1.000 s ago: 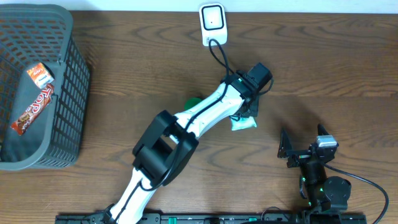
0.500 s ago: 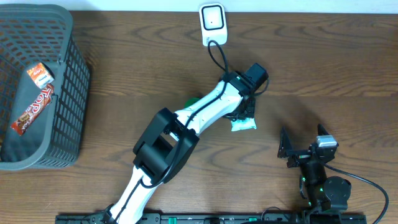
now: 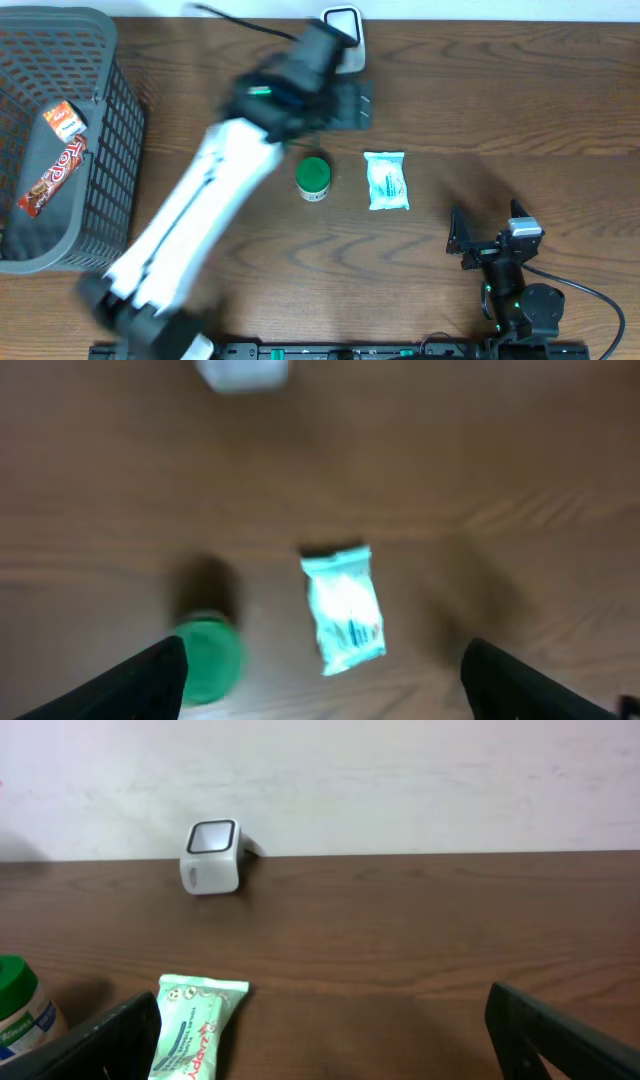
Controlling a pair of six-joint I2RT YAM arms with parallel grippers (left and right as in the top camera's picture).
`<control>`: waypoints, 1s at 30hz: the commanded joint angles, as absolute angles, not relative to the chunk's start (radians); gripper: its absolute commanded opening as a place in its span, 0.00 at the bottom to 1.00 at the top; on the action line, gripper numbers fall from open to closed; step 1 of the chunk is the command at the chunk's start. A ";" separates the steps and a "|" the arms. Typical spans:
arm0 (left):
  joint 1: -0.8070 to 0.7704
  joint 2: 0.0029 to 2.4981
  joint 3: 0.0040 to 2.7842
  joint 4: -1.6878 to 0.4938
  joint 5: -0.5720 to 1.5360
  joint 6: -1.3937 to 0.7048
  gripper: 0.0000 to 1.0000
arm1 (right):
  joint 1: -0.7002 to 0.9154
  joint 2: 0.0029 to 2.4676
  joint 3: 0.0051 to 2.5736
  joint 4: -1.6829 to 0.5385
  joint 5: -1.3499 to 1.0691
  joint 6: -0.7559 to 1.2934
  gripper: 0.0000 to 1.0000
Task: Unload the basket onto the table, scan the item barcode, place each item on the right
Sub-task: 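Place the wipe pack right of the jar and release, then reach into the basket and grasp the red TOP chocolate bar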
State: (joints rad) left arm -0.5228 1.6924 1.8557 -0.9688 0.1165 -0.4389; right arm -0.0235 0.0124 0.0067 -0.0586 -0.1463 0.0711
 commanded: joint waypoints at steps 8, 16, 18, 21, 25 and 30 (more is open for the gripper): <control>0.019 1.418 1.862 -1.101 0.033 -0.332 0.94 | -0.012 0.009 0.006 -0.061 -0.155 0.081 0.99; 0.429 1.473 1.861 -1.147 0.033 -0.352 0.98 | -0.012 0.009 0.006 -0.061 -0.155 0.081 0.99; 0.495 1.513 1.860 -1.167 0.033 -0.372 0.99 | -0.012 0.009 0.006 -0.061 -0.156 0.081 0.99; 0.561 1.577 1.841 -1.168 0.032 -0.406 0.99 | -0.012 0.009 0.006 -0.061 -0.155 0.081 0.99; 0.606 1.680 1.810 -1.204 -0.026 -0.593 0.99 | -0.012 0.009 0.006 -0.061 -0.156 0.081 0.99; 0.611 1.856 1.788 -1.234 -0.098 -0.855 0.99 | -0.012 0.009 0.006 -0.061 -0.155 0.081 0.99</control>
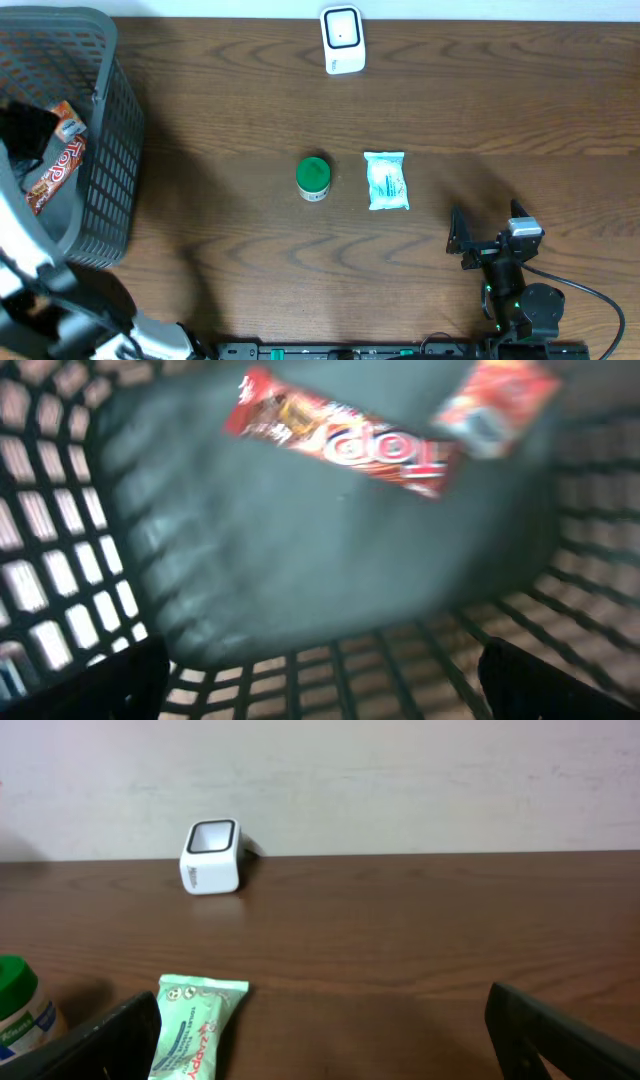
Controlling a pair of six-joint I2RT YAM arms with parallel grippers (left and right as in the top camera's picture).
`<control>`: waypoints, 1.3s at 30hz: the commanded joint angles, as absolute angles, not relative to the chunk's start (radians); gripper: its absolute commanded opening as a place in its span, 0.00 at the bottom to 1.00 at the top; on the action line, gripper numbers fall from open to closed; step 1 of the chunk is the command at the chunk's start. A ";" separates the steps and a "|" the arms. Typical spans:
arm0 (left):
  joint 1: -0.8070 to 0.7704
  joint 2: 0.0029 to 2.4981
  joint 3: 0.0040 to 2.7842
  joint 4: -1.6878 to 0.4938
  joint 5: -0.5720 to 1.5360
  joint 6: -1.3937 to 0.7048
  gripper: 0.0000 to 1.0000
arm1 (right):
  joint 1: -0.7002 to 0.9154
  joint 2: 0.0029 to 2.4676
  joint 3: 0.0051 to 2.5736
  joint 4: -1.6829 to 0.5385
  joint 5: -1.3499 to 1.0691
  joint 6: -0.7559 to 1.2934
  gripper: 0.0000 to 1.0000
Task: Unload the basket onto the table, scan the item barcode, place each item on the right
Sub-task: 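Reach into the basket and grasp the red TOP chocolate bar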
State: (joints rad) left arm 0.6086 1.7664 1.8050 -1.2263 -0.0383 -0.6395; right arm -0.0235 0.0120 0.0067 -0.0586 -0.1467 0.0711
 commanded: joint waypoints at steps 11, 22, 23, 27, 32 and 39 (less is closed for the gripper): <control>0.611 2.078 1.788 -1.106 -0.124 -1.090 0.99 | -0.012 0.009 0.006 -0.061 -0.155 0.081 0.99; 0.611 2.182 1.788 -0.996 -0.171 -1.195 0.99 | -0.012 0.009 0.006 -0.061 -0.156 0.081 0.99; 0.611 2.187 1.788 -0.996 -0.186 -1.215 0.99 | -0.012 0.009 0.006 -0.061 -0.156 0.081 0.99; 0.611 2.197 1.788 -0.995 -0.232 -1.256 1.00 | -0.012 0.009 0.006 -0.061 -0.155 0.081 0.99; 0.611 2.214 1.788 -0.999 -0.257 -1.252 1.00 | -0.012 0.009 0.006 -0.061 -0.155 0.081 0.99; 0.612 2.312 1.787 -1.065 -0.300 -1.229 0.99 | -0.012 0.009 0.006 -0.061 -0.156 0.081 0.99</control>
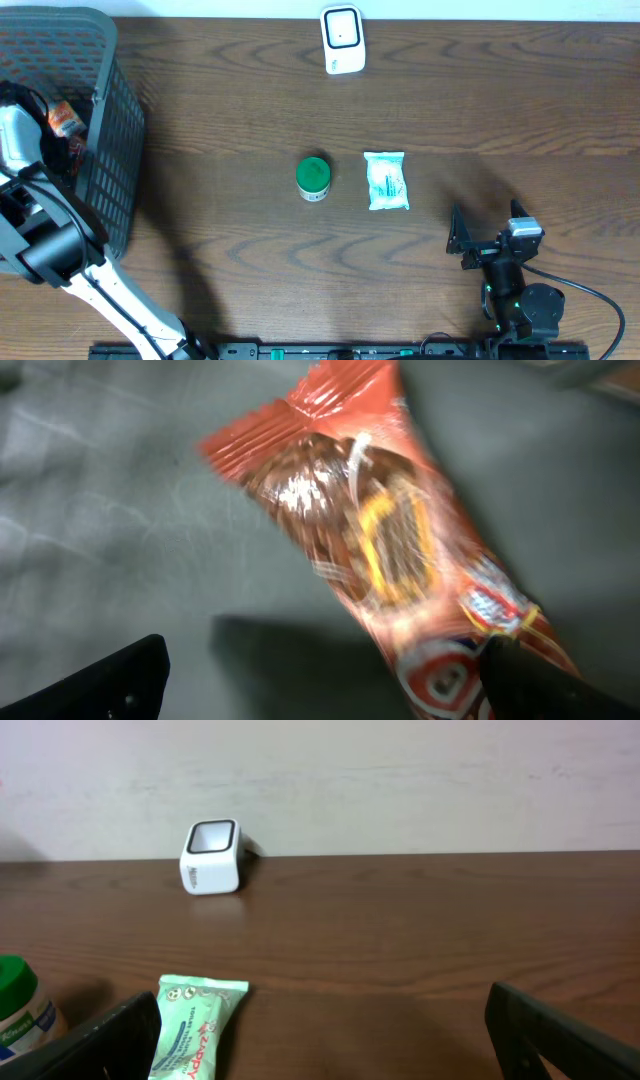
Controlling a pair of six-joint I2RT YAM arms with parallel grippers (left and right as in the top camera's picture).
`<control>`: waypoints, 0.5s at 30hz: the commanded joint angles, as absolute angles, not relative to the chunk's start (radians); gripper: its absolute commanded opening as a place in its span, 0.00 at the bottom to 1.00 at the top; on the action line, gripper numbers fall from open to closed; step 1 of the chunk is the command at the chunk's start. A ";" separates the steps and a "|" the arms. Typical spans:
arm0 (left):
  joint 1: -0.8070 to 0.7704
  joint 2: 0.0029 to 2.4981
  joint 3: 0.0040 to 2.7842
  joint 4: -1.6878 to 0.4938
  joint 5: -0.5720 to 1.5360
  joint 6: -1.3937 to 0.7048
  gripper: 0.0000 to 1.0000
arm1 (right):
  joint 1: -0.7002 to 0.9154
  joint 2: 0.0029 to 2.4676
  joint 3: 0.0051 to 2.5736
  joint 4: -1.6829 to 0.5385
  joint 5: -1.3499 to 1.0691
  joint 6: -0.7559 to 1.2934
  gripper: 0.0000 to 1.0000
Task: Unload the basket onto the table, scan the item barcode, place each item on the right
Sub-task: 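Reach into the basket and grasp the red TOP chocolate bar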
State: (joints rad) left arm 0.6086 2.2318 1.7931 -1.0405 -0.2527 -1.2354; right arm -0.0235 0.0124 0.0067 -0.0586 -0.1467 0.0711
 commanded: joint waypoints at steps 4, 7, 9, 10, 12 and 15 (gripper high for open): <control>0.612 2.376 1.787 -1.089 -0.297 -1.201 0.76 | -0.012 0.009 0.006 -0.061 -0.156 0.081 0.99; 0.612 2.402 1.787 -1.109 -0.298 -1.195 0.49 | -0.012 0.009 0.006 -0.061 -0.155 0.081 0.99; 0.612 2.400 1.788 -1.111 -0.298 -1.168 0.35 | -0.012 0.009 0.006 -0.061 -0.156 0.081 0.99; 0.612 2.395 1.789 -1.111 -0.298 -1.156 0.28 | -0.012 0.009 0.006 -0.061 -0.156 0.081 0.99; 0.612 2.370 1.794 -1.127 -0.298 -1.133 0.07 | -0.012 0.009 0.006 -0.061 -0.156 0.081 0.99; 0.612 2.323 1.812 -1.159 -0.299 -1.110 0.07 | -0.012 0.009 0.006 -0.061 -0.155 0.081 0.99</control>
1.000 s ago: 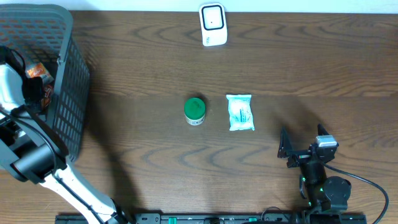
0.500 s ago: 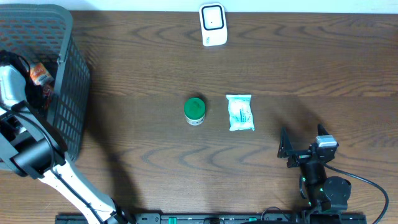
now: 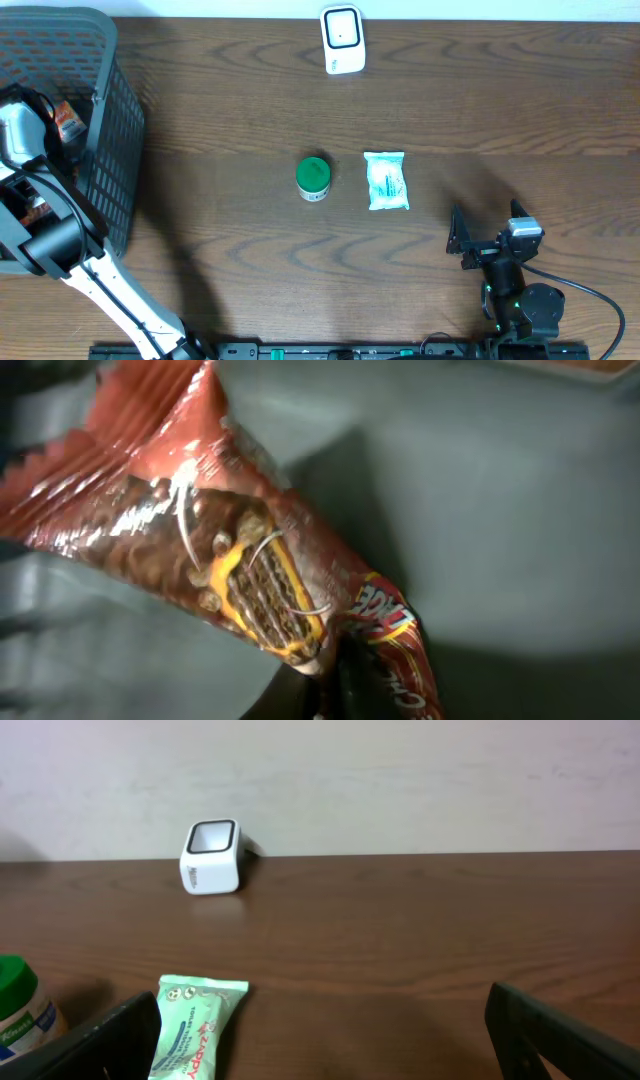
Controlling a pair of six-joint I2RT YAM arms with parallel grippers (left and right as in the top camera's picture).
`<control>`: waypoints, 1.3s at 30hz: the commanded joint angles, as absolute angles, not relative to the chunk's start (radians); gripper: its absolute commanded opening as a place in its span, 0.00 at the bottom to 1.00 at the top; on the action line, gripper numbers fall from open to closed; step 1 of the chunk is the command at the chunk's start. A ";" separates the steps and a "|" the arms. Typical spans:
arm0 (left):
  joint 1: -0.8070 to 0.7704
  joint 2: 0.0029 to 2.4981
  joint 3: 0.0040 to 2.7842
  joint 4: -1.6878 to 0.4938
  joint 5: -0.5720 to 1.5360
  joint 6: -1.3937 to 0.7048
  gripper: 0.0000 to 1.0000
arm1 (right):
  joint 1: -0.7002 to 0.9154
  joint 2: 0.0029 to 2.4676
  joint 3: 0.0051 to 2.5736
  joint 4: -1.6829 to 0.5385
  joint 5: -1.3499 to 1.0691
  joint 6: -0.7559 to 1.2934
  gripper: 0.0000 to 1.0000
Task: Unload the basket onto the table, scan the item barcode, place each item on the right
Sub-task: 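Reach into the basket and grasp the red TOP chocolate bar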
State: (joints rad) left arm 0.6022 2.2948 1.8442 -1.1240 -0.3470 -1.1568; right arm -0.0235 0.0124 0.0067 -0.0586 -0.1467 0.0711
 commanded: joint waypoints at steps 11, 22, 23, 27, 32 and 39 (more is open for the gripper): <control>0.612 1.979 1.837 -1.246 -0.302 -1.054 0.07 | -0.012 0.009 0.006 -0.061 -0.155 0.081 0.99; 0.612 1.660 1.837 -1.258 -0.308 -1.022 0.71 | -0.012 0.009 0.006 -0.061 -0.155 0.081 0.99; 0.612 1.662 1.835 -1.271 -0.308 -1.039 0.82 | -0.012 0.009 0.006 -0.061 -0.156 0.081 0.99; 0.612 1.718 1.779 -1.277 -0.308 -1.174 0.98 | -0.012 0.009 0.006 -0.061 -0.155 0.081 0.99; 0.612 1.861 1.752 -1.246 -0.308 -1.256 0.98 | -0.012 0.009 0.006 -0.061 -0.156 0.081 0.99; 0.612 2.017 1.751 -1.201 -0.299 -1.336 0.98 | -0.012 0.009 0.006 -0.061 -0.156 0.081 0.99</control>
